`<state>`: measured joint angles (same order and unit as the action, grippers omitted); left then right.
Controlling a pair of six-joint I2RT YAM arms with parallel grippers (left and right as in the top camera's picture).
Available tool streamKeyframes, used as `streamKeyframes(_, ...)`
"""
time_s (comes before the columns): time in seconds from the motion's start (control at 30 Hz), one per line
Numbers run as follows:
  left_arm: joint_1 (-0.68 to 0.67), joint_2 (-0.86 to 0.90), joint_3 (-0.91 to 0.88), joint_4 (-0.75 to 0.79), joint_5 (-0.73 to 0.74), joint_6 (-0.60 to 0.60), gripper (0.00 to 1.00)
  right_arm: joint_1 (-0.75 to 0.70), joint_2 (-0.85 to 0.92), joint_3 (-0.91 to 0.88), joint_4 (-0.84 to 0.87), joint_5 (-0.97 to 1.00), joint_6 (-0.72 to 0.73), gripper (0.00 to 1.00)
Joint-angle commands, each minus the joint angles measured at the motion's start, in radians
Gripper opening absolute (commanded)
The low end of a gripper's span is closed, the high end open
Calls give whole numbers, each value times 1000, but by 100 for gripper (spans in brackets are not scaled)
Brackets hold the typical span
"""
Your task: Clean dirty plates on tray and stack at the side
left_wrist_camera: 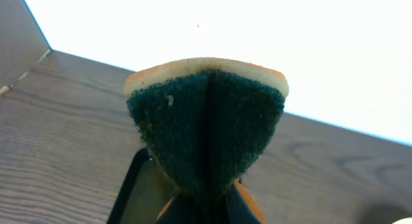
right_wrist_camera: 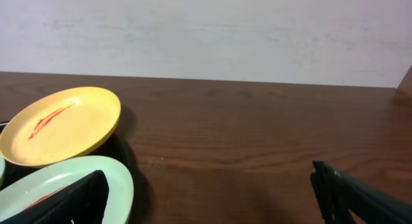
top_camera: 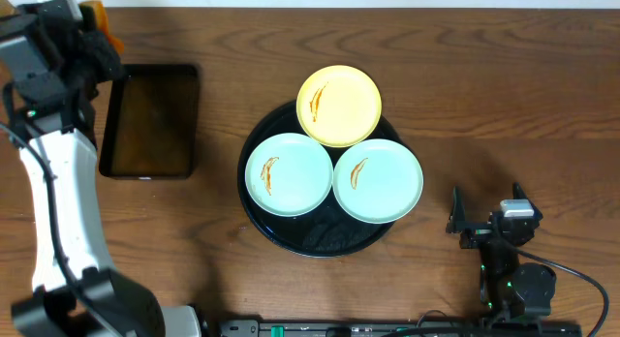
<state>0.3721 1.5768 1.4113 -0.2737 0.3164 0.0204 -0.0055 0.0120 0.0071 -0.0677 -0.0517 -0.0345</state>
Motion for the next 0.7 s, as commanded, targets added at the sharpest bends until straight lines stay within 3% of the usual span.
streamKeyframes(0.0, 5, 151, -81, 4, 11, 85, 7, -8, -3, -2, -4, 2, -8, 99)
streamKeyframes(0.17, 5, 254, -84, -27, 8, 88, 8, -8, -3, -2, -4, 2, -8, 99)
streamKeyframes(0.5, 2, -113, -9, 29, 16, 80, 8, -8, -3, -2, -4, 2, -8, 99)
streamKeyframes(0.67, 3, -141, -29, 25, 15, 81, 7, -8, -3, -2, -4, 2, -8, 99)
